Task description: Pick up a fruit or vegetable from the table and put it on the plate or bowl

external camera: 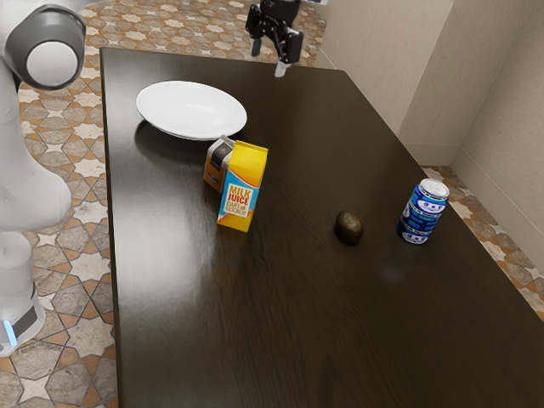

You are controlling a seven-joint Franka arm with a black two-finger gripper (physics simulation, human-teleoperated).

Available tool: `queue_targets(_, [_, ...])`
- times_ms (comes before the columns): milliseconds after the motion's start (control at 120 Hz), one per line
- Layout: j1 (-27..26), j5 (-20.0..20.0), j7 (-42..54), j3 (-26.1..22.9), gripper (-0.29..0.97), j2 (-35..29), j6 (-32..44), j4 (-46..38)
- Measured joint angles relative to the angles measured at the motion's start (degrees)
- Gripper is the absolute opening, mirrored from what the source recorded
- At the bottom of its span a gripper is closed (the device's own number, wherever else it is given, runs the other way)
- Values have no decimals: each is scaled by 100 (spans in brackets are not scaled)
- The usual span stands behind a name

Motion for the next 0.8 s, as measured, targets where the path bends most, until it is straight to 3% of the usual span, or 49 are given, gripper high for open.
queue_targets(200, [435,0,-25,-1,66,2,27,0])
queue_targets(275, [344,-94,-35,83,66,-95,27,22])
queue_targets(383, [789,-128,-45,-148,66,120,-188,1238])
queue_targets(475, [574,-133,-48,-650,66,110,-162,840])
queue_targets(600, [29,-127,3,-870,66,118,-78,458])
queue_targets(800, [334,-163,315,-1296,66,213,3,98])
